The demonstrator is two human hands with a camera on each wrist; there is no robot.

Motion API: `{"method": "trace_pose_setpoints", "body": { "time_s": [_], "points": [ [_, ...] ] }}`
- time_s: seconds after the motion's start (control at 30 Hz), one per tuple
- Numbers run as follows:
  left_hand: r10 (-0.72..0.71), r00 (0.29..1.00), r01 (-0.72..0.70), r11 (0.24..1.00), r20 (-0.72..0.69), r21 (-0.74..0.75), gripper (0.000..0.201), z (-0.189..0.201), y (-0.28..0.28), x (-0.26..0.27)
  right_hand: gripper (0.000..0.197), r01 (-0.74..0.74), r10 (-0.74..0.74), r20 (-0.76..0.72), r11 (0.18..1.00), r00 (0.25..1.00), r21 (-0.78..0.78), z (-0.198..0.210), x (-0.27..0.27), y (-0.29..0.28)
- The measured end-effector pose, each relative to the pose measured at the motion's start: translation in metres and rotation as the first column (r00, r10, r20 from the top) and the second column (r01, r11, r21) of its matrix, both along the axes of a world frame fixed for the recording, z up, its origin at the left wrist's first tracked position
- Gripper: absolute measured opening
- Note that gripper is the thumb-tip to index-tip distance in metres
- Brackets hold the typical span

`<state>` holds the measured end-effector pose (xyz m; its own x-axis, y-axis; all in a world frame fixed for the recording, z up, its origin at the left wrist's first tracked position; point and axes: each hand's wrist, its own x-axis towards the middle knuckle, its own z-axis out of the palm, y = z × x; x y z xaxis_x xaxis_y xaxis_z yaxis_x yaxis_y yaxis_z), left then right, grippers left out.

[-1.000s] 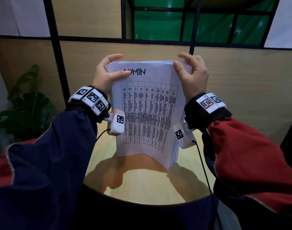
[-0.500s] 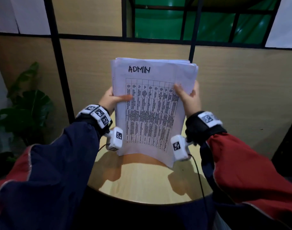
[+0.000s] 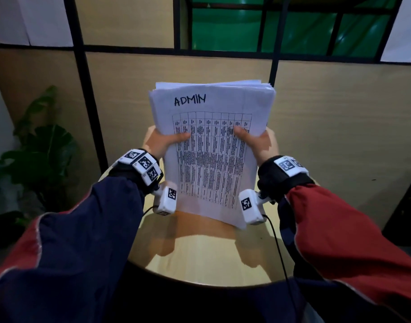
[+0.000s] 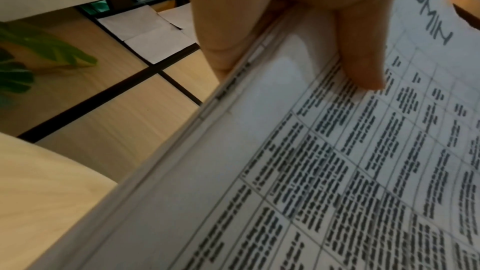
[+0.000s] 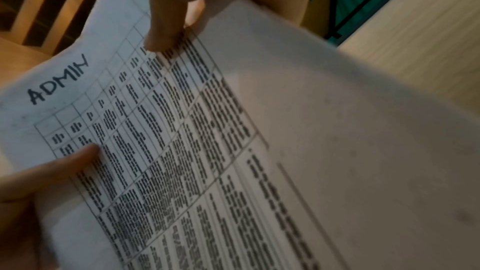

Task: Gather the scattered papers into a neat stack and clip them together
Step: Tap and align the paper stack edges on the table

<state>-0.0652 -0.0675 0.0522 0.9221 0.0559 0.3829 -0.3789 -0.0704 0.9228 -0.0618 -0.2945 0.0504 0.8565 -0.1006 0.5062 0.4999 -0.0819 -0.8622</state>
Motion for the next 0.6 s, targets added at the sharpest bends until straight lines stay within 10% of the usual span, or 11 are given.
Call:
{"method": "trace_pose_setpoints", "body": {
  "time_s": [0.23, 0.43, 0.5, 0.6],
  "points": [
    [0.062, 0.998, -0.063, 0.998, 0.028, 0.028, 0.026, 0.014, -0.005, -0.001, 0.023, 0.007, -0.007, -0.012, 0.999, 1.0, 0.036, 0.005, -0.003, -0.004],
    [0.403, 0.815, -0.525, 0.816, 0.416, 0.239, 0.123, 0.049, -0.001, -0.009, 0.018, 0.18, -0.154, 0.131, 0.96, 0.979, -0.216, 0.028, 0.006, -0.013],
    [0.227, 0.837, -0.474, 0.756, 0.499, 0.451, 0.109, 0.059, -0.003, -0.014, 0.024, 0.201, -0.127, 0.199, 0.887, 0.972, -0.416, 0.029, 0.001, -0.01],
    [-0.071, 0.951, -0.143, 0.76, 0.3, 0.635, 0.027, 0.055, -0.016, -0.02, 0.033, 0.235, -0.086, 0.276, 0.787, 0.957, -0.57, 0.027, -0.004, 0.001]
  ]
}}
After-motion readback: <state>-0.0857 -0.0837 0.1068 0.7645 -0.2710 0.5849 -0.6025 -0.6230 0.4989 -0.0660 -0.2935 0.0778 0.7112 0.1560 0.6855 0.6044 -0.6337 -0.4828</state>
